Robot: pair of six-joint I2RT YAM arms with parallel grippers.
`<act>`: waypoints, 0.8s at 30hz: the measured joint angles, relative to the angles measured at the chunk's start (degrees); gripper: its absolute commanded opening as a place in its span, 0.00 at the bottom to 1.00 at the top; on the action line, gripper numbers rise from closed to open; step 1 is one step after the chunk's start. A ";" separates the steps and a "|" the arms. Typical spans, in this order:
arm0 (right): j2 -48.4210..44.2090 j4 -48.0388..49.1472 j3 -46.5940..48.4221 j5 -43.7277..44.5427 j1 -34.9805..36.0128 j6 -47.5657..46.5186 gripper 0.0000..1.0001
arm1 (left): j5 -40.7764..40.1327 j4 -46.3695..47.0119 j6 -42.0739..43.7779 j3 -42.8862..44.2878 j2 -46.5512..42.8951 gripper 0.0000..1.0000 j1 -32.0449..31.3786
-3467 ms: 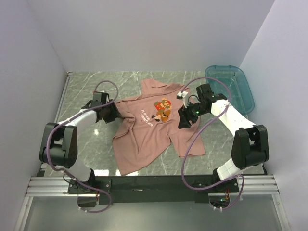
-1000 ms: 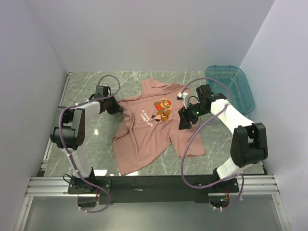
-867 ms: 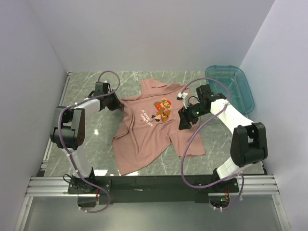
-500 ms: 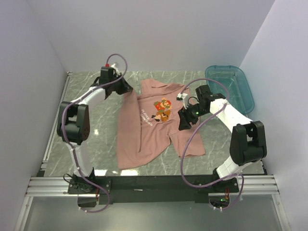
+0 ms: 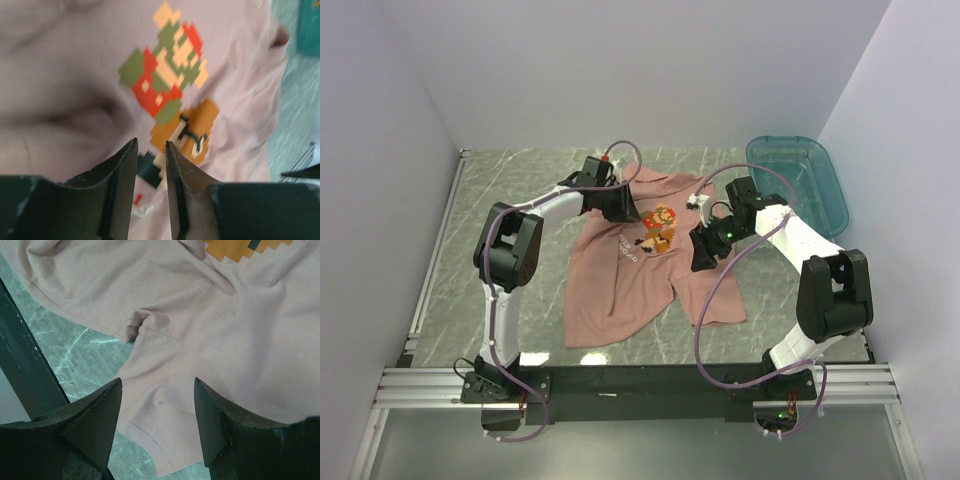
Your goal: Fold and stack the t-shirts
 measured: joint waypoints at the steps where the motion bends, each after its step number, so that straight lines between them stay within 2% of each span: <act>1: 0.04 0.00 0.00 0.00 0.00 0.00 0.66 | -0.04 -0.81 0.76 -0.39 -0.39 0.35 -0.28; 4: 0.07 0.00 0.00 0.02 0.00 0.00 0.66 | -1.09 -2.80 2.86 -2.38 -2.38 0.37 -1.18; 9: 0.07 0.02 0.00 0.07 0.00 0.00 0.66 | -10.54 -2.73 5.01 -12.92 -13.35 0.57 -2.21; 12: 0.07 -0.02 0.00 0.02 0.00 0.02 0.66 | -15.89 -1.75 5.07 -17.16 -21.00 0.57 -1.36; 14: 0.11 -0.02 0.00 0.04 0.00 0.00 0.66 | -17.94 -0.55 5.05 -17.38 -23.08 0.57 0.48; 19: 0.11 -0.04 0.00 0.04 0.00 0.00 0.66 | -21.73 0.59 5.05 -17.31 -20.35 0.55 6.34; 24: 0.11 -0.07 0.00 0.04 0.00 -0.02 0.66 | -22.53 -1.20 5.38 -17.31 -14.51 0.54 7.65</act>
